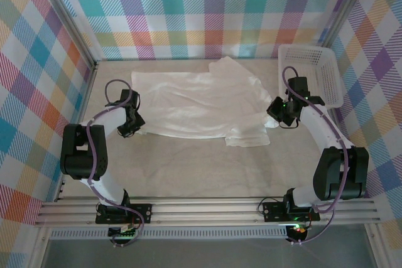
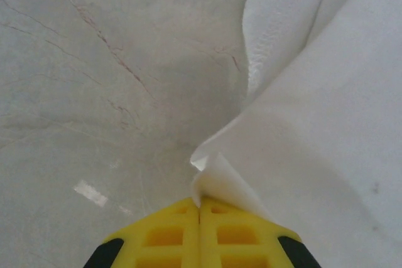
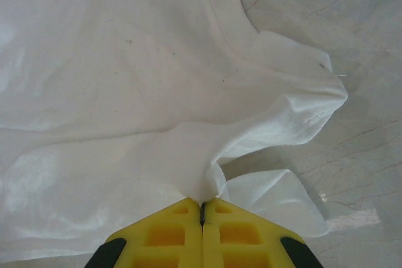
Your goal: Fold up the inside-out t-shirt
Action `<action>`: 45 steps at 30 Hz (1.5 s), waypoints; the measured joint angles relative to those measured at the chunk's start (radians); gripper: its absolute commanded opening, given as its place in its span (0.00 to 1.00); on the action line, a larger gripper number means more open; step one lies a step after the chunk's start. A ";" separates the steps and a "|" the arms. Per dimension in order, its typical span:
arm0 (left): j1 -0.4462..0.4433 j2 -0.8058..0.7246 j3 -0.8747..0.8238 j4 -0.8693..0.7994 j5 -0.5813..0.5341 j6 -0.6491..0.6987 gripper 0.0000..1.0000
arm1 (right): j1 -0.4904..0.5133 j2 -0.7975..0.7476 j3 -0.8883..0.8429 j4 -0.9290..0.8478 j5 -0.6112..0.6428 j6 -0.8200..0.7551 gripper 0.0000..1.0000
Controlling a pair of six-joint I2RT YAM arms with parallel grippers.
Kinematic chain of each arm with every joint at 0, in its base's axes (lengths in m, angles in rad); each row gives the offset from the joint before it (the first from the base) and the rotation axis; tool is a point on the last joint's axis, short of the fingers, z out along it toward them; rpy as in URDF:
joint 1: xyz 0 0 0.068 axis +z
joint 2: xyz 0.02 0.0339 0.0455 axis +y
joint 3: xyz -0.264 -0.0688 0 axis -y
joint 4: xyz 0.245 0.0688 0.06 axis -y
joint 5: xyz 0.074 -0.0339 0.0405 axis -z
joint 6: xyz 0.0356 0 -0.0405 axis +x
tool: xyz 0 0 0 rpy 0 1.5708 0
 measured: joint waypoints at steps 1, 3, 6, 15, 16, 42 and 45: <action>0.001 -0.018 0.007 -0.013 0.008 0.008 0.00 | 0.000 -0.002 0.026 -0.019 0.001 0.003 0.00; 0.001 -0.080 0.042 -0.054 0.023 0.023 0.00 | 0.000 -0.016 0.090 -0.057 0.017 0.013 0.00; 0.001 -0.226 0.171 -0.103 0.044 0.068 0.00 | 0.000 -0.066 0.222 -0.108 0.076 0.032 0.00; 0.001 -0.505 0.543 -0.143 0.172 0.234 0.00 | -0.013 -0.230 0.529 -0.183 0.212 0.038 0.00; 0.001 -0.514 0.564 -0.158 0.182 0.245 0.00 | -0.013 -0.245 0.548 -0.193 0.219 0.035 0.00; 0.052 -0.013 0.251 -0.056 0.333 0.157 0.17 | -0.013 0.151 0.255 -0.156 0.207 -0.014 0.00; 0.068 0.025 0.251 0.002 0.347 0.148 0.23 | -0.014 0.165 0.261 -0.145 0.201 -0.019 0.00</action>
